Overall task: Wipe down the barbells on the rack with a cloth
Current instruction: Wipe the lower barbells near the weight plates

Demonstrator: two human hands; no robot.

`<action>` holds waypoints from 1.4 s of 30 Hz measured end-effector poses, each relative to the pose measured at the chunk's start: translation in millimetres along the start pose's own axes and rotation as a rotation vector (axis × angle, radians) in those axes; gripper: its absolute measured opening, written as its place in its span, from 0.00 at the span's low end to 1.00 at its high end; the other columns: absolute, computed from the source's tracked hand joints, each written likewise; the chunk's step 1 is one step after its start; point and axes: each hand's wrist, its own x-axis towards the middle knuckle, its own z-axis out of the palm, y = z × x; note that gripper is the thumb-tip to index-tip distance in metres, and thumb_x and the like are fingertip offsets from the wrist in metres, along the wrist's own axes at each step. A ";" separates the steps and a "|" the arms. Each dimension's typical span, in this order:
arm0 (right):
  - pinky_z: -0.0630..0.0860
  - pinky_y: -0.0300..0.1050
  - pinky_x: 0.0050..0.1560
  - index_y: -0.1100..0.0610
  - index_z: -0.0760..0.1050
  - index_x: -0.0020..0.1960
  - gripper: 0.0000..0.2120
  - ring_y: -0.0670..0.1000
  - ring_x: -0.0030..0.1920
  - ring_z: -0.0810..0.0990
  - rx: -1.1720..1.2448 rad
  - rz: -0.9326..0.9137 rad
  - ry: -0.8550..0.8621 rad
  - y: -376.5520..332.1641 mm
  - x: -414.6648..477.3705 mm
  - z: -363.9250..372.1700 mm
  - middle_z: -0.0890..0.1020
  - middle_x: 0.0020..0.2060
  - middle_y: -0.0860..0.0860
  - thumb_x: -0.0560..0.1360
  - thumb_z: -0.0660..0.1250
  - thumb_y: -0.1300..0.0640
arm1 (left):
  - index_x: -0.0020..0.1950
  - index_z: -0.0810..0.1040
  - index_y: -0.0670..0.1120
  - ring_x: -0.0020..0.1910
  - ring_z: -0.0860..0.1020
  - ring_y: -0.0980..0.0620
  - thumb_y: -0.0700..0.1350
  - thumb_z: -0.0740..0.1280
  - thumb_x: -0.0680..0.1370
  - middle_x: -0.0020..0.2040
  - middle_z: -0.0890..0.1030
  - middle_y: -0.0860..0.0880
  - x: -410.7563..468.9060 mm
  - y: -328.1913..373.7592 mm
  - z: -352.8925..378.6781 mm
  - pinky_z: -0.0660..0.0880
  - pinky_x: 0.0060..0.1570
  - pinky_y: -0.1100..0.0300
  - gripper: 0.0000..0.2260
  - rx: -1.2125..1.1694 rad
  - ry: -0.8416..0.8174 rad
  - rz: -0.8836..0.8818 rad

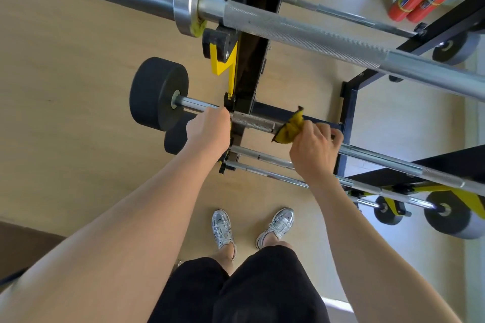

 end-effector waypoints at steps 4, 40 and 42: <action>0.60 0.62 0.76 0.55 0.74 0.53 0.07 0.58 0.62 0.78 0.101 0.182 -0.035 -65.4 6.0 10.6 0.83 0.52 0.53 0.82 0.58 0.56 | 0.71 0.73 0.45 0.41 0.74 0.51 0.42 0.69 0.82 0.47 0.74 0.47 -2.7 6.0 -2.6 0.70 0.40 0.56 0.17 0.014 -0.014 0.000; 0.66 0.57 0.76 0.50 0.59 0.82 0.39 0.56 0.71 0.73 0.063 -0.480 -0.135 -12.4 6.7 15.1 0.75 0.71 0.52 0.77 0.75 0.56 | 0.74 0.70 0.39 0.45 0.73 0.48 0.40 0.66 0.84 0.55 0.78 0.42 -8.5 27.3 5.7 0.74 0.46 0.54 0.19 0.163 -0.018 0.024; 0.67 0.56 0.74 0.51 0.60 0.81 0.39 0.56 0.68 0.74 -0.009 -0.412 -0.075 42.6 1.3 5.5 0.75 0.69 0.52 0.76 0.76 0.58 | 0.74 0.70 0.39 0.43 0.73 0.49 0.40 0.66 0.84 0.57 0.79 0.41 -8.6 27.9 6.0 0.72 0.42 0.55 0.19 0.171 -0.018 0.027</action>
